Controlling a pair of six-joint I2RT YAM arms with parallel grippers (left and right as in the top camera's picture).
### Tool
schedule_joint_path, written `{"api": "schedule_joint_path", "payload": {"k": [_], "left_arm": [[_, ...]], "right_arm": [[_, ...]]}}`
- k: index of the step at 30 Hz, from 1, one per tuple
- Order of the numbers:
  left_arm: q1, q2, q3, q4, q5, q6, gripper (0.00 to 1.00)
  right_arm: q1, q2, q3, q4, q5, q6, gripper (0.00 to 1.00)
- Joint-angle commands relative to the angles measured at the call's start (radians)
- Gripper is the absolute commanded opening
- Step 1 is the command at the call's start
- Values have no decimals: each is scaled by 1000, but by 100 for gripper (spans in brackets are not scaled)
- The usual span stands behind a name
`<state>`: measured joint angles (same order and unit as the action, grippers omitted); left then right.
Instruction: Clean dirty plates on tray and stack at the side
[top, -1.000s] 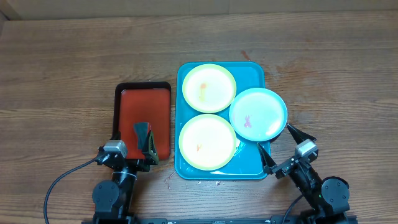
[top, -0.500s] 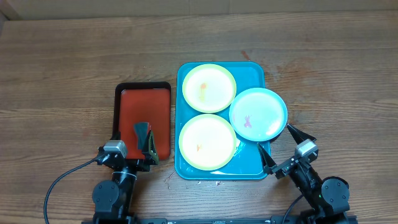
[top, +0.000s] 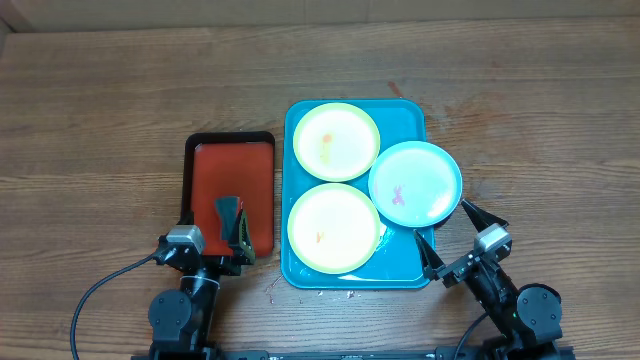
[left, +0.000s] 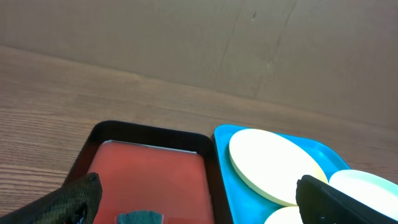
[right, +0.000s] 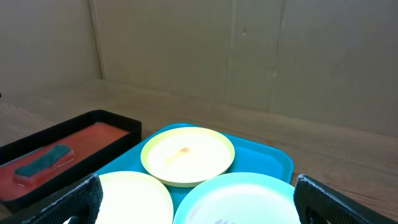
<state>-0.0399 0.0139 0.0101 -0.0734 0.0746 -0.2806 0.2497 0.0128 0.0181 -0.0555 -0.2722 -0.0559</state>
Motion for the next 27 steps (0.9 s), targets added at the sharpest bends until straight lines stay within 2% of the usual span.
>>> {"api": "schedule_joint_path", "payload": {"k": [1,7,14,19,27], "left_arm": [[-6,-8,-5,3,5,-3,100],[-6,-8,-5,3,5,-84,100],[-6,-8,-5,3,5,-92,100],[-6,-8,-5,5,10,-147,100],[-6,-8,19,33,166,-146,100]], "right_arm": [[3,-10,-10,-2,10,4,100],[4,-10,-10,-2,10,3,100],[3,-10,-10,-1,10,3,100],[4,-10,-10,-1,10,4,100],[4,-10,-5,11,-61,8,100]]}}
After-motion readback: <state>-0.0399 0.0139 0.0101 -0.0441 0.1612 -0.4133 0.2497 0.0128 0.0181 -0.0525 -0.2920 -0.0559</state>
